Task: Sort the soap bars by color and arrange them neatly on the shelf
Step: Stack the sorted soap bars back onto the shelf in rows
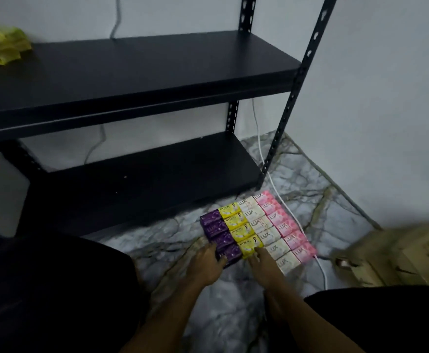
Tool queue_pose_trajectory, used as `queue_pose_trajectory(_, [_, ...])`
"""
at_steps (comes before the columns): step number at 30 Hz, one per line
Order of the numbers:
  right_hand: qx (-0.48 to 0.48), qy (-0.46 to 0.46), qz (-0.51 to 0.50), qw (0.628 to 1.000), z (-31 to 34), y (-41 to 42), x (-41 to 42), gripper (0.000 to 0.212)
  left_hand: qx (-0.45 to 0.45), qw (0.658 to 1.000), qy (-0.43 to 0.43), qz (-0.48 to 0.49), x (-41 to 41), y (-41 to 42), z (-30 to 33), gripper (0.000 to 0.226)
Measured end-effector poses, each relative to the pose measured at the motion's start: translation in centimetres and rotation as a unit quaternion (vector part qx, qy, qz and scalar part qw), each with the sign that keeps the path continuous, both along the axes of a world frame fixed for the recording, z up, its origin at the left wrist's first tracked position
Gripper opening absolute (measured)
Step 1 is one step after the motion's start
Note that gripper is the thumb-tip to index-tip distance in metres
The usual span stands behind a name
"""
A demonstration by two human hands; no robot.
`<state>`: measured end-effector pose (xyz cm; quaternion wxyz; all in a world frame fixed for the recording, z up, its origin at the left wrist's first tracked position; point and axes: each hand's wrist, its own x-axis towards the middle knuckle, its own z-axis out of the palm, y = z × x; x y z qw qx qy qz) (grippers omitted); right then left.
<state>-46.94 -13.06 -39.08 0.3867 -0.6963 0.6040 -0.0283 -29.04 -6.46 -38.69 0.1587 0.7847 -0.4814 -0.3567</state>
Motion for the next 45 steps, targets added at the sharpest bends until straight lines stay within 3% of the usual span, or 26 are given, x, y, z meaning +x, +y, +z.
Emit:
queue_pose_trajectory(7, [0.09, -0.055, -0.192, 0.976, -5.0, -1.3, 0.2, 0.032, 0.034, 0.981, 0.1, 0.164, -3.1, -2.9, -5.4, 0.035])
queue_pose_trajectory(9, [0.133, -0.099, -0.259, 0.952, -6.5, -2.2, 1.0, 0.026, 0.057, 0.968, 0.114, 0.217, -3.3, -3.5, -6.2, 0.033])
queue_pose_trajectory(12, [0.184, -0.164, -0.359, 0.9, -9.2, -3.7, 1.9, 0.039, 0.089, 0.94, 0.155, 0.291, -3.0, -4.4, -8.1, 0.052])
queue_pose_trajectory(15, [0.223, -0.208, -0.43, 0.85, -11.5, -4.9, 2.8, 0.041, 0.081, 0.89, 0.26, 0.365, -2.6, -5.2, -10.9, 0.066])
queue_pose_trajectory(19, [0.244, -0.222, -0.496, 0.804, -13.0, -6.8, 4.2, 0.057, 0.063, 0.85, 0.329, 0.406, -2.6, -6.2, -12.6, 0.028])
queue_pose_trajectory(21, [0.247, -0.23, -0.52, 0.784, -14.0, -7.3, 4.4, 0.066, 0.067, 0.847, 0.334, 0.408, -3.0, -6.3, -12.9, 0.028])
queue_pose_trajectory(25, [0.259, -0.222, -0.554, 0.759, -14.9, -7.4, 4.4, 0.063, 0.083, 0.854, 0.303, 0.416, -3.3, -5.7, -14.8, 0.067])
queue_pose_trajectory(29, [0.252, -0.237, -0.58, 0.737, -14.2, -7.5, 4.7, 0.044, 0.098, 0.872, 0.296, 0.379, -3.3, -5.0, -14.0, 0.046])
queue_pose_trajectory(34, [0.234, -0.203, -0.555, 0.772, -14.8, -4.8, 3.5, 0.05, 0.095, 0.92, 0.224, 0.308, -3.6, -2.9, -12.4, 0.042])
queue_pose_trajectory(37, [0.232, -0.182, -0.517, 0.804, -15.5, -3.0, 1.8, 0.06, 0.094, 0.931, 0.217, 0.277, -3.4, -0.7, -12.1, 0.039])
queue_pose_trajectory(42, [0.219, -0.131, -0.368, 0.894, -14.3, -0.4, -0.4, 0.037, 0.104, 0.925, 0.228, 0.284, -1.1, 3.5, -12.2, 0.034])
queue_pose_trajectory(45, [0.21, -0.137, -0.296, 0.922, -13.7, 0.0, -0.4, 0.023, 0.102, 0.927, 0.218, 0.287, 0.9, 5.0, -12.1, 0.055])
